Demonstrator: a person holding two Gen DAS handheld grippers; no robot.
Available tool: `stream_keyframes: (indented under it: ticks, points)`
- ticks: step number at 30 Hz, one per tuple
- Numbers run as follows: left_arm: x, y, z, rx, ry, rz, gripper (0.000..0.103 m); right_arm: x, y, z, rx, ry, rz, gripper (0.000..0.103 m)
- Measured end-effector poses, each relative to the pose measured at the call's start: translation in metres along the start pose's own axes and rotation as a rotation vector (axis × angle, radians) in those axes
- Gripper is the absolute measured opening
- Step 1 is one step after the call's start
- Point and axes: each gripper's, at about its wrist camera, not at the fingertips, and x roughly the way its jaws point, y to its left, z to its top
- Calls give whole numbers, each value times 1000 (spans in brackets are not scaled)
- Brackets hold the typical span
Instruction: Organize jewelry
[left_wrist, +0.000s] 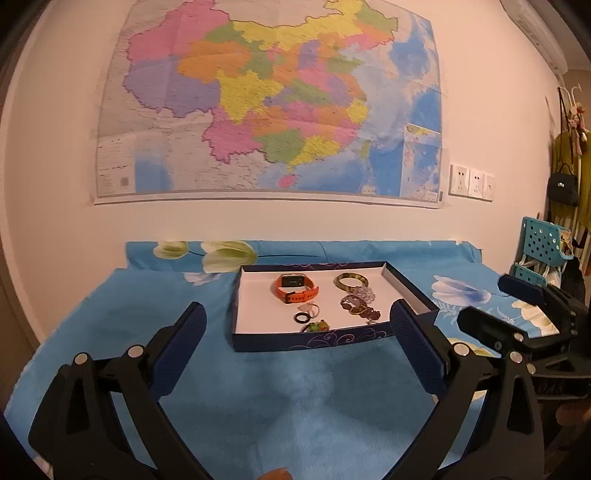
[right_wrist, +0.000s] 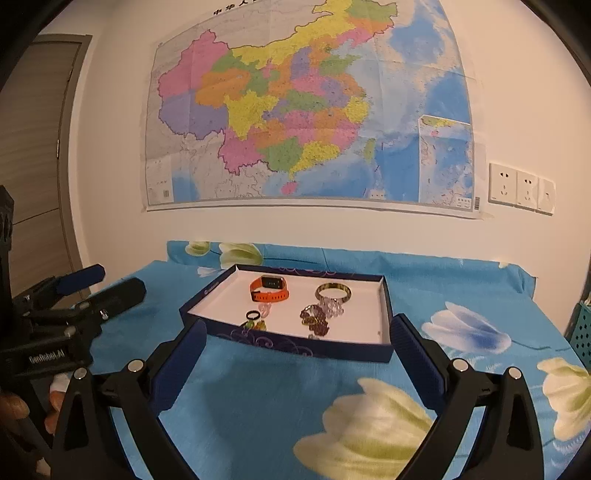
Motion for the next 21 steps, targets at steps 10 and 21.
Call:
stream_keyframes:
  ticks: [10,21]
  points:
    - [-25,2,-6,-14,-21,38,98,-21,4,-4,-3,-22,-7,96]
    - [-41,-2,-4,-3,-94,63,98,-30,4,-4,-10,-59,-24,96]
